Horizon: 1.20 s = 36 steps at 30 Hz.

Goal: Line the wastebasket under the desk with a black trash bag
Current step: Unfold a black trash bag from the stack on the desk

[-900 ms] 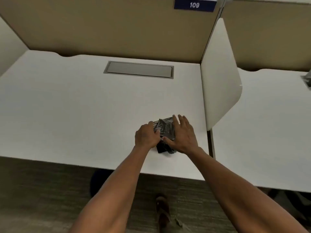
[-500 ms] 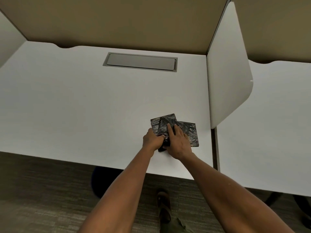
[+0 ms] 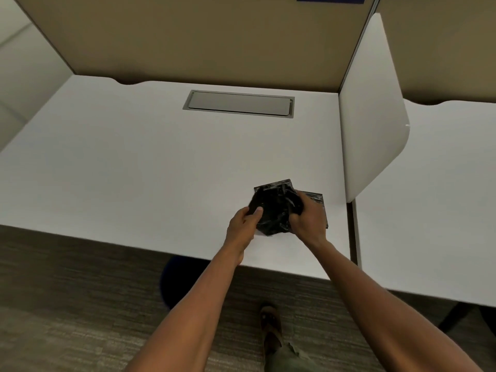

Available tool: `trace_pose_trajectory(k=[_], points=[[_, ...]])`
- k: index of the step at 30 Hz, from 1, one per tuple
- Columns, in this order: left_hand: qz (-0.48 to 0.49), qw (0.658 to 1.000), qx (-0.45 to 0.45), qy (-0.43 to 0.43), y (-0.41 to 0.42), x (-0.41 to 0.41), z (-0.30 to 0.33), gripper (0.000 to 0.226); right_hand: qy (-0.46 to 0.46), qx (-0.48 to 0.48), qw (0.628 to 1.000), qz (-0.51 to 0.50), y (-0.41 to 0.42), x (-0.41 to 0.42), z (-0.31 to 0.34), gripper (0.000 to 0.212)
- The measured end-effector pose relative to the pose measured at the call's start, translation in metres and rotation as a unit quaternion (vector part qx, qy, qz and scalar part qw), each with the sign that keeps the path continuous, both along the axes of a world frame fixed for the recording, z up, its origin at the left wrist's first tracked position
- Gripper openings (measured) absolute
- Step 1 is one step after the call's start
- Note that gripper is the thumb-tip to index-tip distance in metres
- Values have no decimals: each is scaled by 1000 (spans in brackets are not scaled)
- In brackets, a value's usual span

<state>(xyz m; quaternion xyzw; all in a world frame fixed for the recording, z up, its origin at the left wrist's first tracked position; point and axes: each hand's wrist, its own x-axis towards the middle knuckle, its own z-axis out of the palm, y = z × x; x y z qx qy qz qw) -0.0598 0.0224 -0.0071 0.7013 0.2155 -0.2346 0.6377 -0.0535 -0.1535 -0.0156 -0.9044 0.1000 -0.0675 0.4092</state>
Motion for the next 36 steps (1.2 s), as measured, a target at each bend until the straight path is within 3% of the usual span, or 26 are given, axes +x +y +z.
trace_pose_trajectory(k=[5,9,12,17,19,23,30,34,36], points=[[12,996,-69,-48,22,-39,36,61,-21,101,995,9,48,-43,35,6],[39,990,-101,-87,66,-77,62,51,40,262,962,67,85,-78,59,5],[46,984,-141,-102,107,-113,75,61,70,384,913,117,116,-106,79,23],[91,979,-161,-86,171,-168,68,53,125,391,896,170,167,-142,91,25],[137,974,-171,-63,197,-191,63,36,127,389,901,147,181,-150,92,32],[241,949,-203,-22,255,-238,46,36,120,396,904,104,187,-162,99,21],[390,894,-221,19,337,-304,26,20,105,497,857,85,180,-196,112,10],[425,875,-230,39,363,-329,21,22,126,550,823,59,179,-209,103,6],[435,867,-237,45,373,-338,20,22,133,549,824,50,183,-218,97,6]])
